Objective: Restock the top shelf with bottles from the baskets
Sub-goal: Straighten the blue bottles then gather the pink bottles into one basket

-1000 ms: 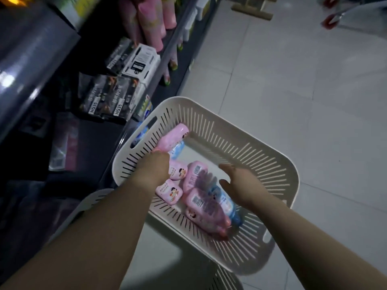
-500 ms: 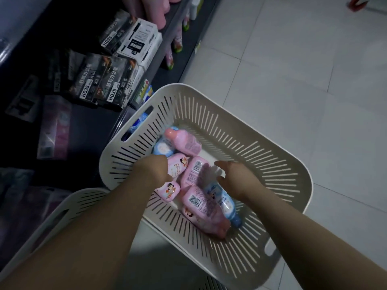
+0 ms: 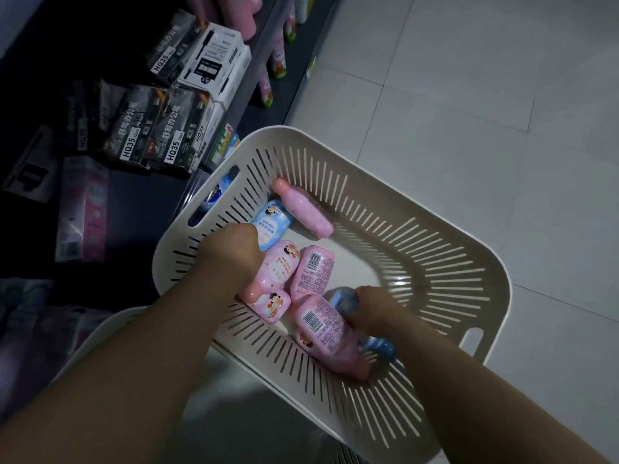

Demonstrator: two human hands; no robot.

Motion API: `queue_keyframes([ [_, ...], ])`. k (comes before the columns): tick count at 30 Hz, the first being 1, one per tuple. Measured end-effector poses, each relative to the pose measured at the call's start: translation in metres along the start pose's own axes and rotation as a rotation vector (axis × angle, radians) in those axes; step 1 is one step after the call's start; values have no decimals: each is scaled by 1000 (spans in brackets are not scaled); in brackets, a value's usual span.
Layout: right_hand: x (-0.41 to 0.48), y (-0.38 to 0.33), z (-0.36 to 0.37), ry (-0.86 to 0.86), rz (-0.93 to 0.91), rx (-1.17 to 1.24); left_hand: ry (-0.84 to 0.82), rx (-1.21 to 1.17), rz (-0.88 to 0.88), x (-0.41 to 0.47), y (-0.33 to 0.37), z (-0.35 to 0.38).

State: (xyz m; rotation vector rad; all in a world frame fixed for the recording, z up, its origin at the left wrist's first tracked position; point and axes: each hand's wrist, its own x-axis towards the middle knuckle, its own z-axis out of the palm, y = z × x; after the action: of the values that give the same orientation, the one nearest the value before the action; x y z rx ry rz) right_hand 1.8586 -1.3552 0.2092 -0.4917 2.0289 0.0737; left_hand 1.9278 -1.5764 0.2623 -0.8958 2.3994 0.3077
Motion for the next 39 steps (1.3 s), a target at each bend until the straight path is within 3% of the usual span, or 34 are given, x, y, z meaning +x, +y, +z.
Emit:
queue_keyframes([
  [3, 1, -4, 13, -24, -34, -41, -4, -65, -38, 7, 1, 2],
  [8, 0, 1, 4, 206, 37, 86, 11, -126, -41, 26, 12, 15],
  [12, -7, 4, -28, 245, 11, 140, 53, -196, -19, 45, 27, 27],
  [17, -12, 5, -51, 274, -49, 49, 38, -102, -13, 60, 29, 42],
  [22, -17, 3, -57, 324, -90, 8, -71, -456, -89, 63, 31, 52],
  [26, -20, 0, -59, 326, -94, 11, -71, -377, -95, 59, 26, 43],
  [34, -59, -16, -81, 264, -94, 132, 105, -374, -42, -5, 16, -17],
  [39, -125, -43, -122, 246, -172, 64, 264, -351, -57, -80, 4, -87],
])
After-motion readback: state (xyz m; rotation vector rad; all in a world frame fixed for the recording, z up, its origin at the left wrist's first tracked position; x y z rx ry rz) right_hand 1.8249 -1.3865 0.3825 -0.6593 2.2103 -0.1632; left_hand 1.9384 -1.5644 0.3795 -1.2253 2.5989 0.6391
